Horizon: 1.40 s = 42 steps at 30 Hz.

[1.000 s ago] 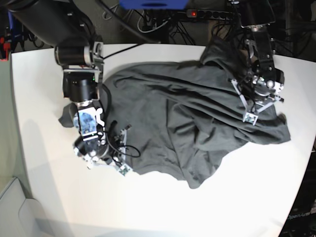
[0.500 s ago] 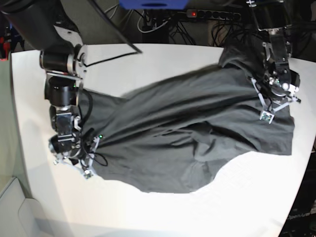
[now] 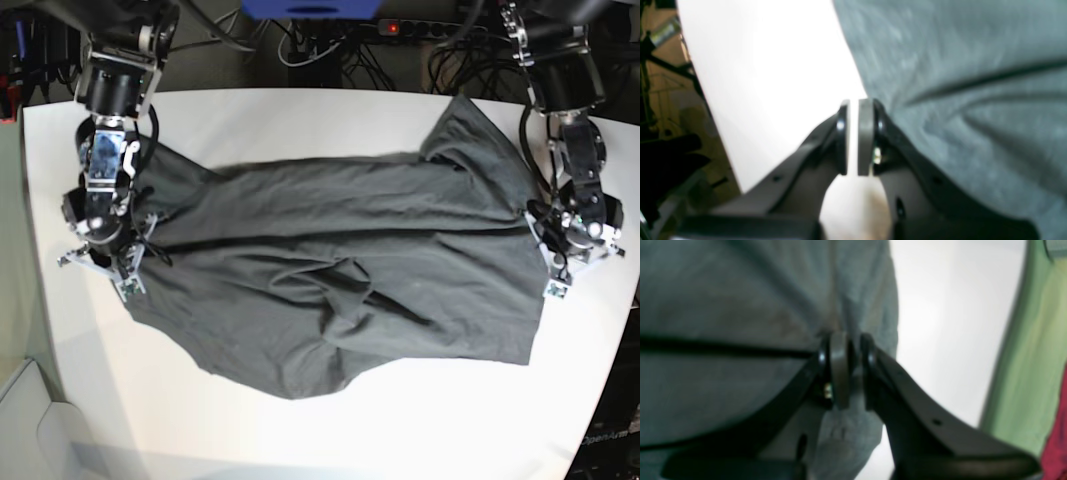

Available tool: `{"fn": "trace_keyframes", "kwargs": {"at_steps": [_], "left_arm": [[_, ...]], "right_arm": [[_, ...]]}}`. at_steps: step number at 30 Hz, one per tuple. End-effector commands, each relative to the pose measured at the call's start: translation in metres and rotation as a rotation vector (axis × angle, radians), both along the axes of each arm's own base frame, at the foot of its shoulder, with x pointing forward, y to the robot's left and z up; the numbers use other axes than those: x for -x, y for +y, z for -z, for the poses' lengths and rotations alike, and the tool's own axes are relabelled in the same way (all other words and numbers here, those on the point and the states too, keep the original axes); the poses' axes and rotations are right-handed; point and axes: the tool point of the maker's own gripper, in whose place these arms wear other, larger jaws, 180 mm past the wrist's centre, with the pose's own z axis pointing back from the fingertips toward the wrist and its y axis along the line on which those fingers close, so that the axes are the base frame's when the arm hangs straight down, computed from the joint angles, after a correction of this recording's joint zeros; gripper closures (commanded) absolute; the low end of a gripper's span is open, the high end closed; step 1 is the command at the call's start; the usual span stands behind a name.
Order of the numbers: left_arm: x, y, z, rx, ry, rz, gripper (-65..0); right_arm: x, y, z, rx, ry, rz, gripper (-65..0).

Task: Layout the t-shirt on the table in an organized manner, then fold the t-shirt properly
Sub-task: 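Pull the shirt with both grippers away from each other to spread it, then move the left gripper along the shirt edge and regrasp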

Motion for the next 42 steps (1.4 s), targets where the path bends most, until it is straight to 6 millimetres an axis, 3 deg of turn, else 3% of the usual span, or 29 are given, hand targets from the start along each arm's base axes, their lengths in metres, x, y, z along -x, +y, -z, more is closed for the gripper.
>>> {"fn": "trace_keyframes", "kwargs": {"at_steps": [1,5,8,11,14,18,22,27,32,37,42], "left_arm": [[-0.011,0.009,-0.020,-0.029,-0.051,-0.009,-4.2],[-0.015,0.004,-0.042,-0.057,-0.083,-0.008,-4.2],[-0.010,-0.009,-0.053,-0.062,-0.085,-0.018,-4.2],[0.005,-0.021,-0.050,-0.062,-0.066,-0.015,-4.2],[0.028,-0.042,-0.026,-0.067,0.009,0.046,-4.2],[0.062,-0.067,0.009,-0.059,0.123,0.130,-4.2],[0.088,-0.076,0.015,-0.065,0.153,0.165,-4.2],[0.103,-0.087,0.012,-0.054,0.146,0.180,-4.0],[0.103,-0.107,0.001,-0.023,0.106,0.205,-4.0],[0.114,-0.132,0.021,0.030,0.183,0.294,-3.9],[0.128,-0.133,0.051,0.067,0.277,0.298,-3.9]], "right_arm": [[0.014,0.009,0.004,0.001,0.055,-0.041,-6.5],[0.019,0.026,-0.024,0.033,0.007,-0.096,-6.5],[0.013,0.020,-0.057,0.081,-0.072,-0.085,-6.5],[0.006,0.016,-0.083,0.115,-0.130,-0.074,-6.5],[0.004,0.011,-0.100,0.142,-0.170,-0.067,-6.5],[0.005,0.011,-0.101,0.145,-0.171,-0.067,-6.5],[0.010,0.011,-0.094,0.136,-0.155,-0.063,-6.5],[0.012,0.019,-0.089,0.114,-0.147,-0.063,-6.5],[0.015,0.022,-0.085,0.105,-0.139,-0.063,-6.5],[0.017,0.022,-0.083,0.104,-0.133,-0.064,-6.5],[0.017,0.022,-0.083,0.104,-0.133,-0.064,-6.5]]}}
